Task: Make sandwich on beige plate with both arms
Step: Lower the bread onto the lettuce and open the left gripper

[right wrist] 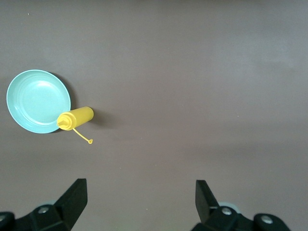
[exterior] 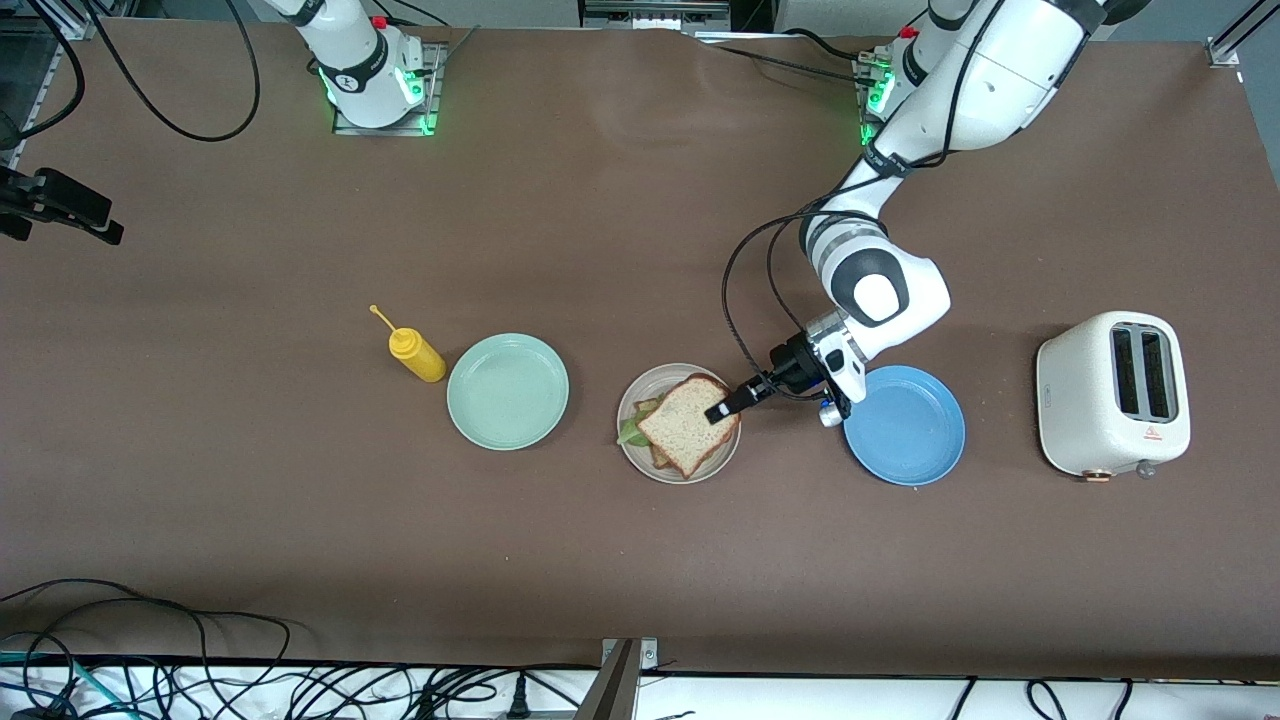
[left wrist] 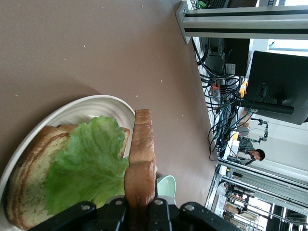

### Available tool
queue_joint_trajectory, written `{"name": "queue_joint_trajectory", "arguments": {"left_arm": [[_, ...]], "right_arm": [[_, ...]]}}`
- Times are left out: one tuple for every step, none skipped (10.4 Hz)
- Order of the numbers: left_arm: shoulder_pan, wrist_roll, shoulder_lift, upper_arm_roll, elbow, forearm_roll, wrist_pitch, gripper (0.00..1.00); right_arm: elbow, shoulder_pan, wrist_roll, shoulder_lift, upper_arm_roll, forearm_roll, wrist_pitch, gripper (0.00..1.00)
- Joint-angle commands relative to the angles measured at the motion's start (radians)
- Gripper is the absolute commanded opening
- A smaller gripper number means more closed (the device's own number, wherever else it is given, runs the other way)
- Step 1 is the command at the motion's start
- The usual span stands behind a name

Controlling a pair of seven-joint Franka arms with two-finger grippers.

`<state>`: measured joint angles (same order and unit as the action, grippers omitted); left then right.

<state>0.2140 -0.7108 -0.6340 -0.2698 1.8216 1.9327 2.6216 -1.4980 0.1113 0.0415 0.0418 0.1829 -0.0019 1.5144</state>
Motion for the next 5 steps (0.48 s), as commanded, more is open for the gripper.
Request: {"name": "queue_joint_trajectory", "arguments": {"left_arm": [[0.004, -0.044, -0.024, -0.028, -0.047, 0.063, 0.025, 0.00], [0.004, -0.044, -0.023, -0.029, -0.048, 0.061, 0.025, 0.00], [0.004, -0.045, -0.019, -0.028, -0.056, 0.043, 0.025, 0.47], [0.001, -0.094, -0.013, -0.022, -0.053, 0.028, 0.029, 0.99], [-0.011, -0.213, -0.015, -0.014, -0.042, 0.029, 0.052, 1.00]], "right_arm": [[0.018, 0.002, 0.001, 0.000, -0.003, 0.013, -0.016, 1.00], [0.018, 0.002, 0.000, 0.000, -0.009, 0.013, -0.022, 1.00], [0.018, 0.002, -0.002, -0.003, -0.013, 0.014, -0.039, 1.00], [0.016, 0.004, -0.006, -0.034, -0.020, 0.014, -0.040, 1.00], [0.018, -0.008, -0.005, -0.039, -0.073, 0.002, -0.055, 1.00]]}}
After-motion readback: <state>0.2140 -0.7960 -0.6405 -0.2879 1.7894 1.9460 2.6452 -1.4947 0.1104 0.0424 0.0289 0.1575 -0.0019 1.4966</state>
